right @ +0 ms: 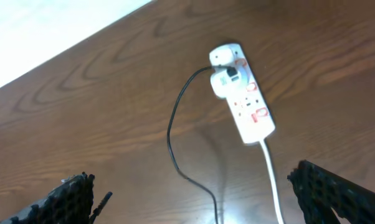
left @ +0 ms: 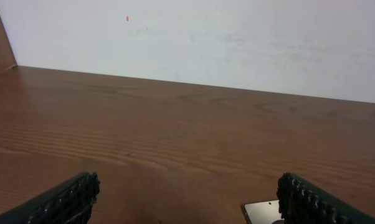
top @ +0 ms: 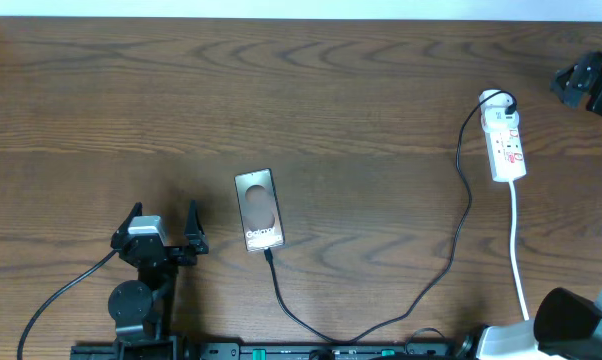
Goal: Plug charger to phone and switch on socket
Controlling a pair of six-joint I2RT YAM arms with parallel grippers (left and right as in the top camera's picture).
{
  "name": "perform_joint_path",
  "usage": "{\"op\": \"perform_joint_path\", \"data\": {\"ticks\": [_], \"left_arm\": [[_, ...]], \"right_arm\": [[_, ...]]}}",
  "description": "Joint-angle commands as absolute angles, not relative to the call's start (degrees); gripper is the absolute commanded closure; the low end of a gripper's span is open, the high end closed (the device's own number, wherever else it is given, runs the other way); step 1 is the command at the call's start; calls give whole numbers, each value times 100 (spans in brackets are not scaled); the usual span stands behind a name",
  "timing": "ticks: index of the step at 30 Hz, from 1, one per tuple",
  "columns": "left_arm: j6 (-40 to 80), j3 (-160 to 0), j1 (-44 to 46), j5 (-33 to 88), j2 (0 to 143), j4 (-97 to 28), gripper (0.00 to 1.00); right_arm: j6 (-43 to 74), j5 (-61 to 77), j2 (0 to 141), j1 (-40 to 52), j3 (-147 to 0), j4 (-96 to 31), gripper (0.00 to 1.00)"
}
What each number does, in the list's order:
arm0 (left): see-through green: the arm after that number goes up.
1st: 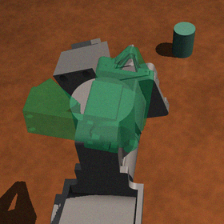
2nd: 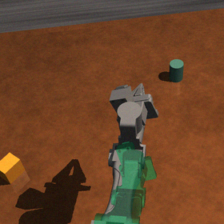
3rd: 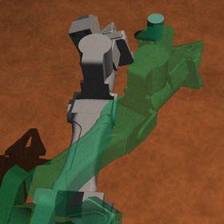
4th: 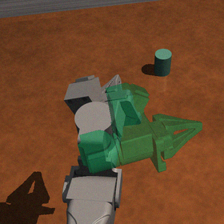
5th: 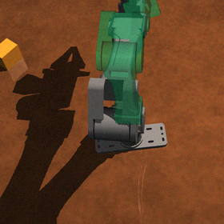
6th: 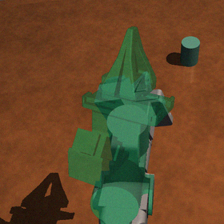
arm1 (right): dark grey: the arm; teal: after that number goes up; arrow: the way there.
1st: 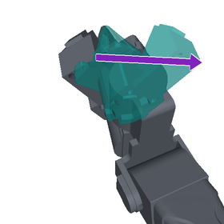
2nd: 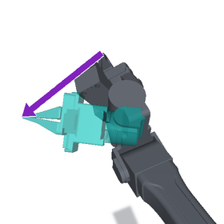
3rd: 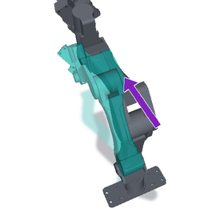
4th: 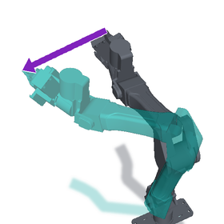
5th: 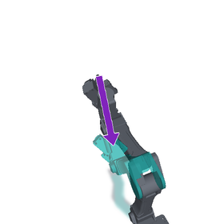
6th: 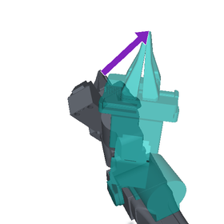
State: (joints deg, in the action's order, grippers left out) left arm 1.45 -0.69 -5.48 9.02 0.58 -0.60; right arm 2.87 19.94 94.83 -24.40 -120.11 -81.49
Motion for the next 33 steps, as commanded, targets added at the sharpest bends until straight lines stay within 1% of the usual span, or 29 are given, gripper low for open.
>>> {"op": "perform_joint_path", "data": {"ticks": [1, 7, 14, 17, 22, 28, 33], "left_arm": [[108, -23, -572, 978, 23, -333, 7], [108, -23, -572, 978, 23, -333, 7], [108, -23, -572, 978, 23, -333, 7], [108, -23, -572, 976, 23, -333, 7], [108, -23, -572, 978, 23, -333, 7], [108, -23, -572, 978, 23, -333, 7], [108, -23, -572, 978, 23, -333, 6]], "right_arm": [[471, 1916, 9240, -2075, -11633, -7651, 1], [469, 1914, 8545, -1365, -10047, -5795, 1], [469, 1857, 7260, -666, -7234, -2502, 1], [469, 1741, 6541, -408, -5846, -882, 1], [469, 1297, 5424, -141, -3929, 1066, 1], [473, 956, 4106, -102, -2038, 2403, 1], [473, 709, 3072, -102, -895, 2768, 1]]}}
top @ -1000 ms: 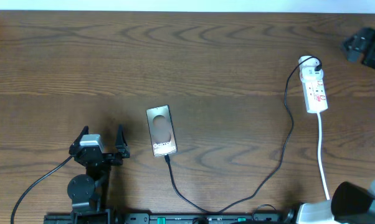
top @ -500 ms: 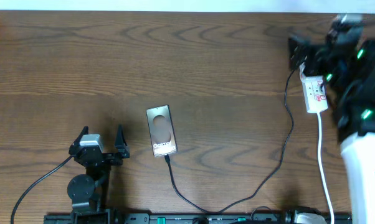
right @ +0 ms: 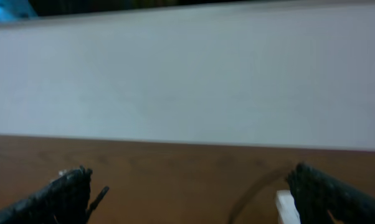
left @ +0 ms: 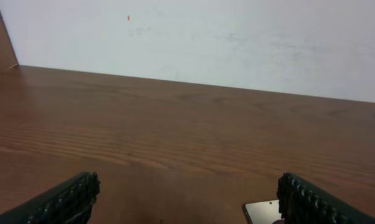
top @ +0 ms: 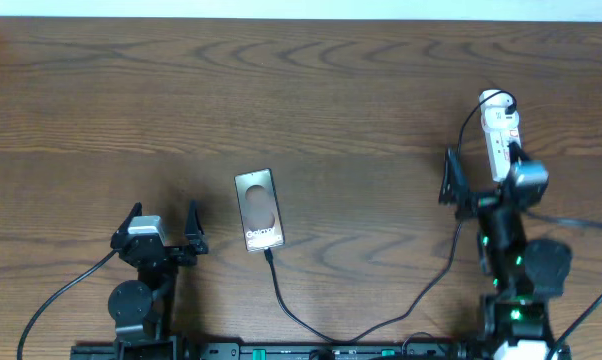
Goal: Plug charger to phone and switch on socket
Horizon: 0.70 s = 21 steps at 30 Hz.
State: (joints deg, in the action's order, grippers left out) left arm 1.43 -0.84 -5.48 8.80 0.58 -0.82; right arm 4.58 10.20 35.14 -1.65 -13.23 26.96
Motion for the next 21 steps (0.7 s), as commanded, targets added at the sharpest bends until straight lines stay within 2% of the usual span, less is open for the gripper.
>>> {"op": "perform_joint_path", "data": {"ticks": [1, 6, 21], "left_arm": [[108, -23, -572, 978, 23, -333, 7], [108, -23, -572, 976, 23, -333, 7], [108, -23, -572, 976, 23, -333, 7]], "right_arm": [[473, 683, 2899, -102, -742, 2777, 1], [471, 628, 2014, -102, -47, 2764, 1], [475, 110, 23, -104, -32, -178, 1]]}}
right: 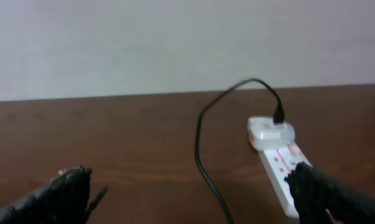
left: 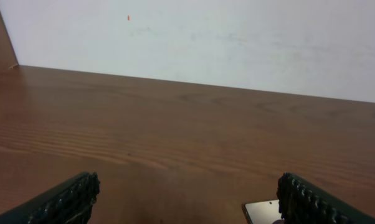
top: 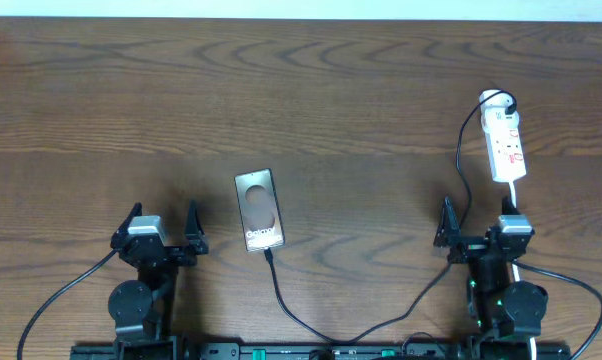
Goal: Plug charger to phone and switch on socket
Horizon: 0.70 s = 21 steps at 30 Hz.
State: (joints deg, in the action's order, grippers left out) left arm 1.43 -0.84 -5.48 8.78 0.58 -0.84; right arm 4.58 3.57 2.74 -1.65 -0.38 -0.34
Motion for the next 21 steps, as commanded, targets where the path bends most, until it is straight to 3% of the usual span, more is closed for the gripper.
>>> {"op": "perform_joint_path", "data": {"ticks": [1, 21], "left_arm": [[108, -23, -572, 976, 23, -333, 7], [108, -23, -572, 978, 23, -333, 7]], "right_arm": [[499, 58, 67, -97, -32, -215, 1], [941, -204, 27, -108, -32, -427, 1]]}}
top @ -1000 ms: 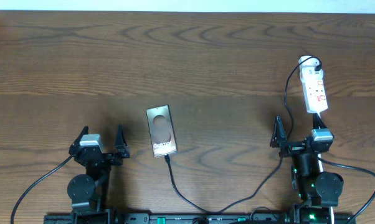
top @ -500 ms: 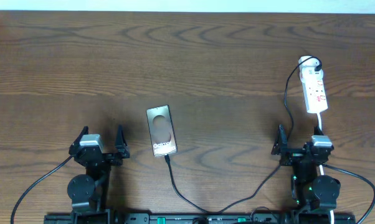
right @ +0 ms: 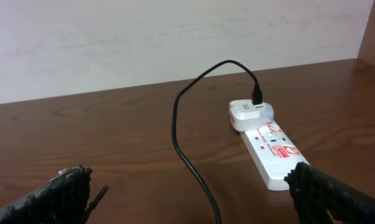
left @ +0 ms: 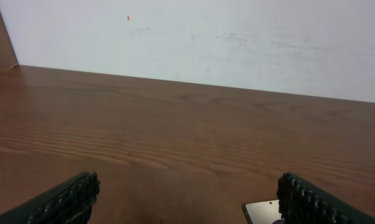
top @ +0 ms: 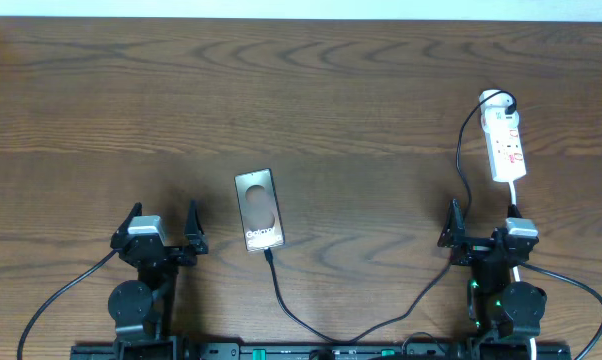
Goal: Plug charger to phone and switch on socket
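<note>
A silver phone (top: 258, 210) lies face up left of centre; its corner (left: 262, 213) shows beside the left wrist's right finger. A black cable (top: 451, 255) meets the phone's near edge, loops along the front and climbs to a white charger (right: 251, 114) plugged into the far end of a white socket strip (right: 271, 152) at the right (top: 507, 146). Whether its red switches are on is too small to tell. My left gripper (top: 161, 236) stands open left of the phone, holding nothing. My right gripper (top: 484, 240) is open in front of the strip, the cable running between its fingers (right: 56, 196).
The wooden table (top: 331, 90) runs back to a white wall (left: 194, 37). The strip's white lead (top: 517, 240) runs towards the front past my right arm. Both arm bases stand at the front edge.
My right gripper has shifted a little to the right at the front edge, so the strip now sits further left in its wrist view. The left arm, phone and cable are unchanged.
First my right arm reached up beyond the right edge, its camera looking down on the strip. Then it stood just in front of the strip, facing the wall. Then it was back at the front edge, and now sits there, open. The left arm stayed still throughout.
</note>
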Controlling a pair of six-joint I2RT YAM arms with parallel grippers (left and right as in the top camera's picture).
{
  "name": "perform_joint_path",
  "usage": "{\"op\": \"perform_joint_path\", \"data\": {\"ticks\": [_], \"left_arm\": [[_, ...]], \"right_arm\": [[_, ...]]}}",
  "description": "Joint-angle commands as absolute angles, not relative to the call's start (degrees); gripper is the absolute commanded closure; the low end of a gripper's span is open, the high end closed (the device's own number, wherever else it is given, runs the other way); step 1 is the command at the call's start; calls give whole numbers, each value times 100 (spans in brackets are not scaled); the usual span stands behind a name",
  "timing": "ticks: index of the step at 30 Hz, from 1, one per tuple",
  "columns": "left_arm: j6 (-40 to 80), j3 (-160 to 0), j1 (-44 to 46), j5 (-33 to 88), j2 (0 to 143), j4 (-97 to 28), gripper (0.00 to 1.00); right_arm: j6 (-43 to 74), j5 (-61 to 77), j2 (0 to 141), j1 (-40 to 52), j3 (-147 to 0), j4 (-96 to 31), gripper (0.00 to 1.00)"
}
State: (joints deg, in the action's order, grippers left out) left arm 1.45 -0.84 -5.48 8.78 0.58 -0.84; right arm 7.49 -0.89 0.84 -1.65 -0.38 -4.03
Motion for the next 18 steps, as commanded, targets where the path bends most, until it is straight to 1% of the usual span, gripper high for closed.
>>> {"op": "perform_joint_path", "data": {"ticks": [1, 10, 18], "left_arm": [[108, -23, -572, 978, 23, -333, 7], [108, -23, -572, 978, 23, -333, 7], [108, -23, -572, 978, 23, -333, 7]], "right_arm": [[941, -204, 27, -108, -32, -429, 1], [456, -91, 27, -108, -32, -440, 1], [311, -36, 30, -113, -32, -434, 1]]}}
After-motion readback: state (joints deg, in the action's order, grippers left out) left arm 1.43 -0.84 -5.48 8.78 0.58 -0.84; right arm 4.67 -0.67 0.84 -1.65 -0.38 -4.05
